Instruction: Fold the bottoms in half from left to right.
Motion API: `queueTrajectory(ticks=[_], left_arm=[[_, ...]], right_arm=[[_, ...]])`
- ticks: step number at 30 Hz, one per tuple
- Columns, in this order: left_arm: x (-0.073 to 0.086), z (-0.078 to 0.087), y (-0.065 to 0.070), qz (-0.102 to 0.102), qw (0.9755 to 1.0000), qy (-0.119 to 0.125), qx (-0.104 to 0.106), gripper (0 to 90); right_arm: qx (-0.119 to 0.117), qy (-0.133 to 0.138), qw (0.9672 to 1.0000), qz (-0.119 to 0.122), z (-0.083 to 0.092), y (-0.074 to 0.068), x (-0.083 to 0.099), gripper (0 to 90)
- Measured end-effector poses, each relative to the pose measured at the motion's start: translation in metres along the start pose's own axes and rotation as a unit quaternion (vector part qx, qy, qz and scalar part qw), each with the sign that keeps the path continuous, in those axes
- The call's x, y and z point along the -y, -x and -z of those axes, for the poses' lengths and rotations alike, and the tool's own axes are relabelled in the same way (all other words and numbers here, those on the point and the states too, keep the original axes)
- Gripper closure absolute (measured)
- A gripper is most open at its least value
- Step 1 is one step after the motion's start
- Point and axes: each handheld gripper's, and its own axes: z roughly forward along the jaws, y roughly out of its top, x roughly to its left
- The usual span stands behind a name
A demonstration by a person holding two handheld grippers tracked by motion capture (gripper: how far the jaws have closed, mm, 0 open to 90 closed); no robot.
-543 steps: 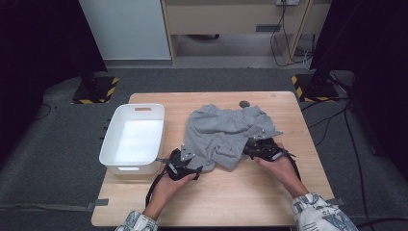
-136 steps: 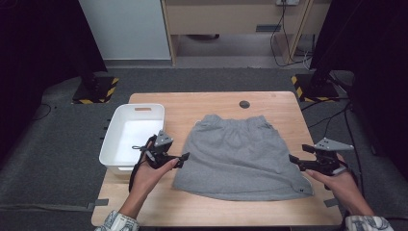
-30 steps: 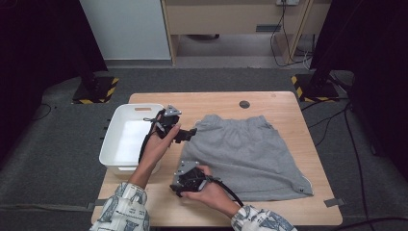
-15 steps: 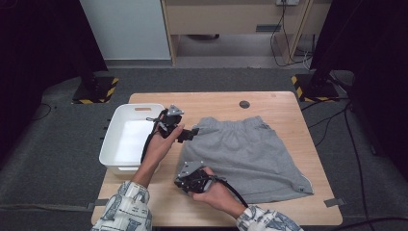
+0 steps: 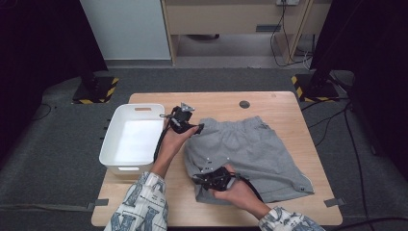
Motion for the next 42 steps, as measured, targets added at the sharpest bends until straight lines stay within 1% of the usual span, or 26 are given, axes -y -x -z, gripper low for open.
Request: queueTrajectory(ticks=[2, 4, 7, 9, 13, 15, 18, 21, 23, 25, 28, 31, 34, 36, 38, 42], left_arm=[[0.001, -0.005, -0.001, -0.006, 0.9999, -0.003, -0.014, 36.6], [0.003, -0.01, -0.002, -0.012, 0.9997, -0.012, -0.019, 41.6], [0.006, -0.019, -0.003, -0.016, 0.9992, -0.02, -0.031, 48.1], [0.008, -0.025, -0.004, -0.024, 0.9984, -0.03, -0.042, 51.6], [0.012, -0.036, -0.008, -0.02, 0.9975, -0.039, -0.056, 54.6], [0.015, -0.04, -0.009, -0.016, 0.9974, -0.044, -0.055, 54.6], [0.016, -0.043, -0.01, -0.016, 0.9974, -0.046, -0.053, 54.1], [0.017, -0.044, -0.011, -0.011, 0.9975, -0.048, -0.051, 52.6], [0.018, -0.045, -0.013, -0.005, 0.9977, -0.051, -0.044, 52.6], [0.019, -0.045, -0.013, -0.006, 0.9975, -0.054, -0.044, 52.6], [0.019, -0.044, -0.014, -0.002, 0.9978, -0.054, -0.038, 53.1], [0.021, -0.046, -0.014, -0.003, 0.9973, -0.066, -0.031, 53.5], [0.024, -0.051, -0.013, -0.006, 0.9966, -0.077, -0.029, 51.7], [0.026, -0.053, -0.013, -0.008, 0.9956, -0.087, -0.034, 49.2], [0.028, -0.056, -0.013, -0.007, 0.9948, -0.095, -0.034, 48.2], [0.029, -0.057, -0.015, 0.006, 0.9952, -0.093, -0.031, 45.3]], right_arm=[[0.003, -0.002, 1.0, -0.006, 0.005, 0.005, 0.003, 82.3], [0.008, -0.001, 0.9999, -0.01, 0.009, 0.009, 0.007, 82.3], [0.009, 0.0, 0.9999, -0.015, 0.011, 0.012, 0.011, 82.3], [0.009, 0.0, 0.9998, -0.015, 0.013, 0.013, 0.013, 82.3], [0.009, -0.001, 0.9999, -0.014, 0.015, 0.015, 0.017, 82.2], [0.01, -0.001, 0.9998, -0.016, 0.016, 0.017, 0.019, 82.2], [0.012, 0.001, 0.9997, -0.019, 0.018, 0.018, 0.02, 82.2], [0.012, 0.0, 0.9997, -0.02, 0.018, 0.019, 0.021, 82.1], [0.012, -0.001, 0.9997, -0.021, 0.018, 0.019, 0.021, 82.2], [0.012, -0.002, 0.9997, -0.021, 0.018, 0.02, 0.022, 82.1], [0.013, -0.003, 0.9997, -0.022, 0.017, 0.021, 0.023, 82.1], [0.012, -0.004, 0.9997, -0.023, 0.017, 0.021, 0.023, 82.1], [0.012, -0.004, 0.9996, -0.023, 0.017, 0.022, 0.023, 82.1], [0.012, -0.003, 0.9996, -0.025, 0.017, 0.022, 0.023, 82.0], [0.012, -0.003, 0.9995, -0.027, 0.017, 0.023, 0.024, 82.0], [0.012, -0.004, 0.9996, -0.027, 0.018, 0.023, 0.024, 82.0]])
